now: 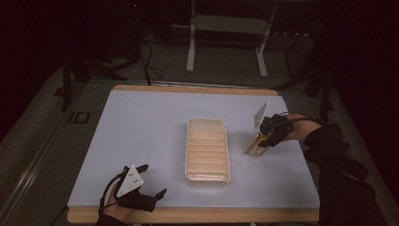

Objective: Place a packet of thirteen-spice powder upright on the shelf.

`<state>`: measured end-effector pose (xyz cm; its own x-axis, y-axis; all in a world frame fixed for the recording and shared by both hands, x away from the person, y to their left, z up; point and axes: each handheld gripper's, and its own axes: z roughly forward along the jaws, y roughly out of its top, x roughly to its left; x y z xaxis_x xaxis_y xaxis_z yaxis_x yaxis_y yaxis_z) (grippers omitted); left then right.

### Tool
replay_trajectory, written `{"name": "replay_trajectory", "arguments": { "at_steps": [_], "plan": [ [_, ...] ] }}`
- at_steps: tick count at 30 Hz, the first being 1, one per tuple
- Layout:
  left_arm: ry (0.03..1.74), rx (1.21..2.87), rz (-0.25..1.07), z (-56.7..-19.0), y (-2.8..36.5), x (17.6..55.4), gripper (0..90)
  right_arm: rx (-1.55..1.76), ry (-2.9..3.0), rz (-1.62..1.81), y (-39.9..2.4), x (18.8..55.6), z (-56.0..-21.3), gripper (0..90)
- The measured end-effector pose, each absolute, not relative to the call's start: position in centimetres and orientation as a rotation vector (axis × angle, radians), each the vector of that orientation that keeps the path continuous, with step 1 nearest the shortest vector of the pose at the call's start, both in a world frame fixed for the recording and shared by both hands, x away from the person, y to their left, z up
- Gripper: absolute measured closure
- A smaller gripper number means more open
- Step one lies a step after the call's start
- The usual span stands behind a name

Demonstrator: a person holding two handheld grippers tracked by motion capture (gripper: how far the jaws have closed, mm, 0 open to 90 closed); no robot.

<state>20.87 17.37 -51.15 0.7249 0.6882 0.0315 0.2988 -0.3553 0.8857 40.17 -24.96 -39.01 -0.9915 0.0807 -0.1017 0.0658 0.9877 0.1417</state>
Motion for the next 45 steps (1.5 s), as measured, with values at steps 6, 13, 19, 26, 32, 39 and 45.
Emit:
{"name": "replay_trajectory", "arguments": {
  "at_steps": [6, 13, 19, 26, 32, 39, 45],
  "plan": [
    [0.755, 1.954, 0.491, -51.2, 17.3, 20.9, 0.0, 0.030, 3.016, 0.266, -24.8, 39.1, -37.8, 67.3],
    [0.754, 1.954, 0.490, -51.2, 17.3, 20.9, 0.0, 0.014, 2.988, 0.357, -24.1, 38.3, -36.0, 67.4],
    [0.755, 1.951, 0.497, -51.2, 17.3, 20.9, 0.0, -0.002, 2.978, 0.418, -22.9, 37.7, -34.9, 67.4],
    [0.754, 1.950, 0.497, -51.2, 17.3, 20.9, 0.0, -0.045, 2.965, 0.485, -21.4, 37.1, -34.3, 67.5],
    [0.753, 1.951, 0.495, -51.2, 17.3, 20.9, 0.0, -0.039, 2.959, 0.578, -20.4, 36.9, -33.8, 67.5],
    [0.749, 1.955, 0.490, -51.2, 17.3, 20.9, 0.0, -0.087, 2.921, 0.688, -18.7, 36.6, -33.9, 67.6],
    [0.749, 1.953, 0.488, -51.2, 17.3, 20.9, 0.0, -0.142, 2.887, 0.801, -17.7, 36.5, -34.6, 67.7]
  ]
}}
